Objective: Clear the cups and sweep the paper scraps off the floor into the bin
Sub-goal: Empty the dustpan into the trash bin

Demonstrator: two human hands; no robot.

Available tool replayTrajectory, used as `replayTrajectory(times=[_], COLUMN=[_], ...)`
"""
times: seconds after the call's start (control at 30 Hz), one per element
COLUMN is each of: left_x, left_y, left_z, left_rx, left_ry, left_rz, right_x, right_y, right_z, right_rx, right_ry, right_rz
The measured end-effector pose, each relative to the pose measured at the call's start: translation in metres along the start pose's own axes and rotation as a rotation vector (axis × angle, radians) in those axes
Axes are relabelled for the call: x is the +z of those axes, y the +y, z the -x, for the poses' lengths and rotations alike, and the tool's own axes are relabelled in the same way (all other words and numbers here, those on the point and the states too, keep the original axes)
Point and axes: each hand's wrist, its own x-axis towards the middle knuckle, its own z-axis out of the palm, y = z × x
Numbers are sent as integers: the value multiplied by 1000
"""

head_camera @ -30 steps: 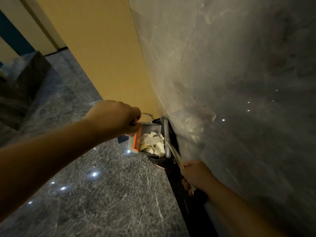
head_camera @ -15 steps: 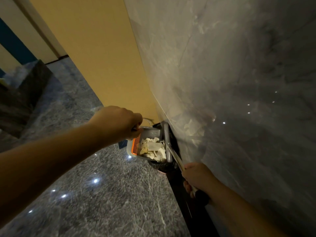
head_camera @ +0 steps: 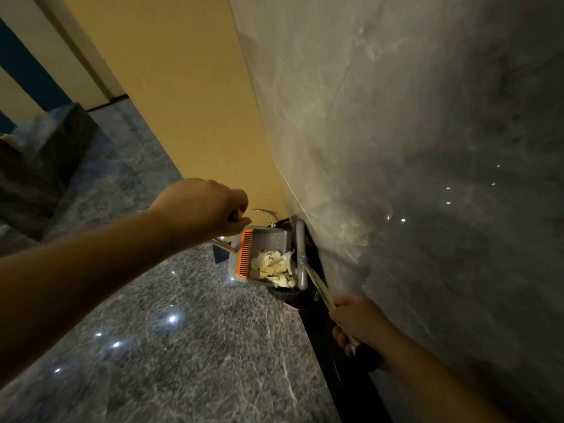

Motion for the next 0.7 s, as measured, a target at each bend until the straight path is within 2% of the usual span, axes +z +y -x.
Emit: replayTrajectory(times=[0.1, 0.2, 0.33, 0.47, 0.6, 0.7], left_x=[7, 8, 5, 9, 6, 13], left_y=[-6, -2, -4, 6, -5, 3], left_z=[-5, -5, -10, -9, -12, -9], left_rx=[1, 23, 10, 69, 1, 62], left_ry=[101, 9, 81, -1, 89, 21], left_rz=[27, -14, 21, -74, 7, -61], right_x=[2, 3, 4, 3, 2, 2], right_y=[5, 7, 13, 14, 19, 18], right_z=[-2, 0, 1, 2, -1, -1], right_rx=[6, -2, 5, 24, 43, 41], right_ry=[-1, 8, 15, 9, 15, 11], right_rz=[0, 1, -46, -123, -183, -186])
